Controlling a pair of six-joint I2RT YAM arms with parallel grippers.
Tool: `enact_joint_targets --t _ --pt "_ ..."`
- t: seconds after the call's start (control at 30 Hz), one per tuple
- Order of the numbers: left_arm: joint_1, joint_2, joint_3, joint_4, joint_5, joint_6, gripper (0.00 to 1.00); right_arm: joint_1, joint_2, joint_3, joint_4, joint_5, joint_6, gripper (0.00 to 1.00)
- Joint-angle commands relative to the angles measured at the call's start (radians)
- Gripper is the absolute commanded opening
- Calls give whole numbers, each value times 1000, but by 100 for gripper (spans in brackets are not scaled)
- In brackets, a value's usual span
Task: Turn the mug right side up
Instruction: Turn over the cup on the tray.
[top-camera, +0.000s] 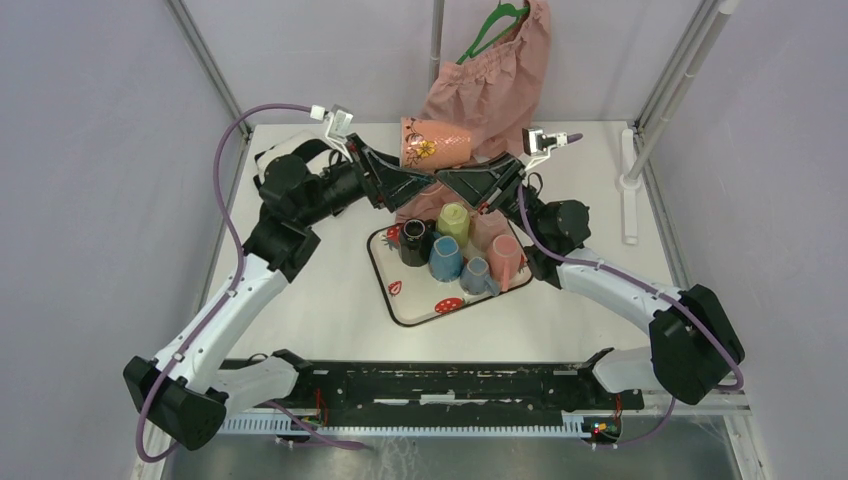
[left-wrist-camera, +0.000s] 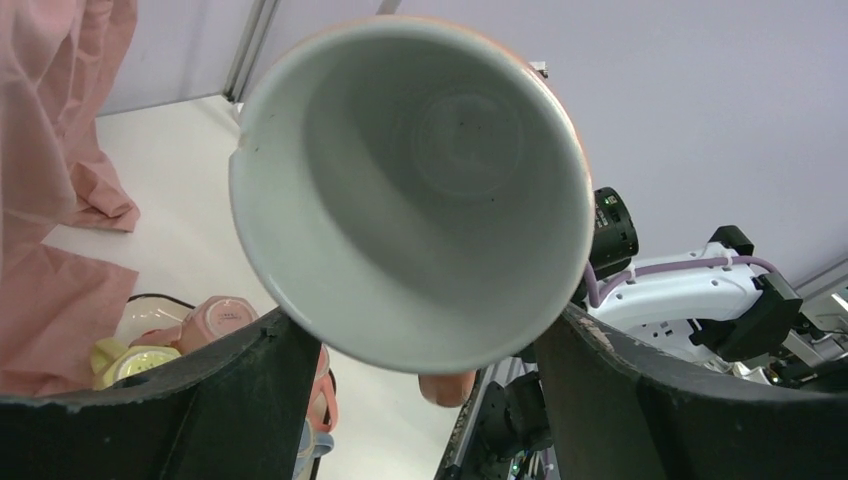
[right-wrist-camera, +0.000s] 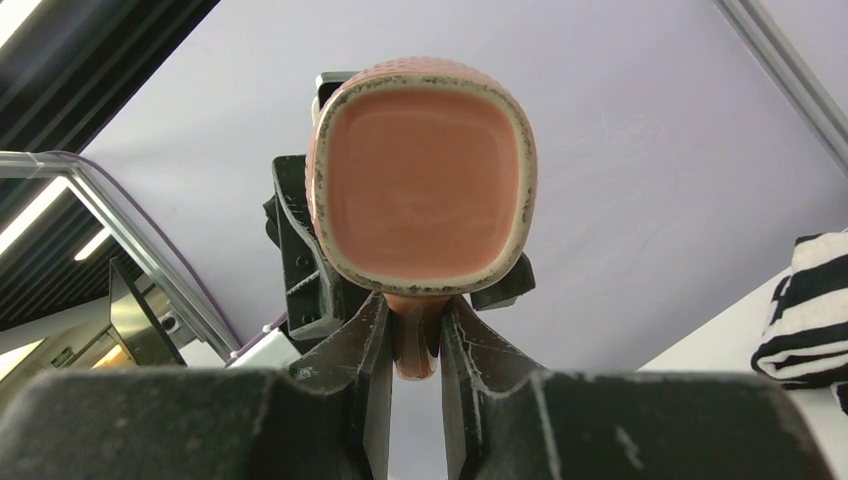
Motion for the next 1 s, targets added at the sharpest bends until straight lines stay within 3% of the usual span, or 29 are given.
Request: enact_joint_targets --t 0.0,0.43,0.97 --pt "-22 19 58 56 14 -8 80 15 -6 82 127 12 7 0" --pt "-42 23 59 56 60 12 59 18 -8 81 134 -8 1 0" --pt "-56 26 53 56 76 16 47 22 -1 57 155 -25 0 0"
